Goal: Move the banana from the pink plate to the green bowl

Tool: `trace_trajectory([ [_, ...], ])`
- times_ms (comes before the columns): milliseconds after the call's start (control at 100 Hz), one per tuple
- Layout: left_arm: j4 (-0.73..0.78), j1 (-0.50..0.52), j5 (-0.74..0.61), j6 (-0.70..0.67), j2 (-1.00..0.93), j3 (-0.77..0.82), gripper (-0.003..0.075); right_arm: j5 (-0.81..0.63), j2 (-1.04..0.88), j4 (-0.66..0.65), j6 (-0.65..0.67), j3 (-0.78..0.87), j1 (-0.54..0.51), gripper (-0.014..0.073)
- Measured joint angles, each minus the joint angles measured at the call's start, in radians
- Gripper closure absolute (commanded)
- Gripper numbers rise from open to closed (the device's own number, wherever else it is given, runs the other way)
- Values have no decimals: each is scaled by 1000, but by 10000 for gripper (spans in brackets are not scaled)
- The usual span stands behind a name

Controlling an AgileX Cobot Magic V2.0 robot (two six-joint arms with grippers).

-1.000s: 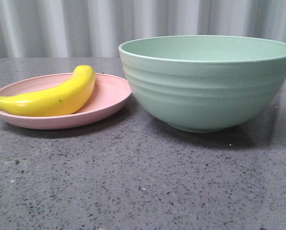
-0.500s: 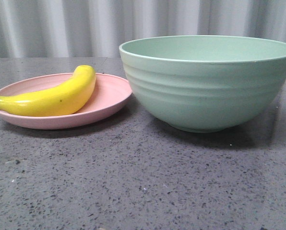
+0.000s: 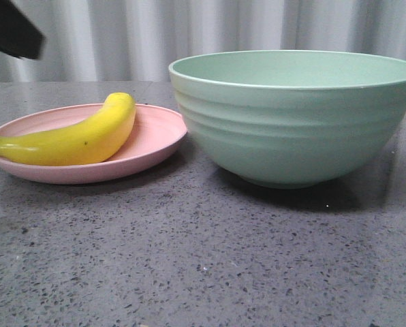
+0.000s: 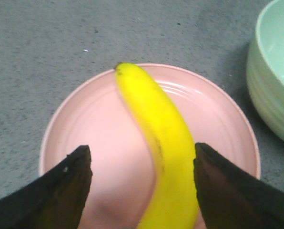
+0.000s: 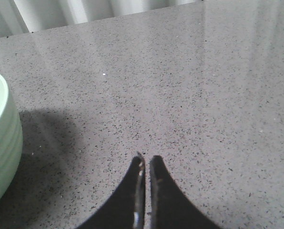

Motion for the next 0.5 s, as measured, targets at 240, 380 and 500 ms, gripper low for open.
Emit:
trace_trajectory([
  [240, 0, -92, 135, 0, 170, -129, 291, -1, 0, 0, 0, 0, 0, 655],
  [380, 2, -96, 185, 0, 240, -164, 291, -1, 0, 0, 0, 0, 0, 655],
  [500, 4, -96, 186, 0, 272, -171, 291, -1, 0, 0, 0, 0, 0, 655],
])
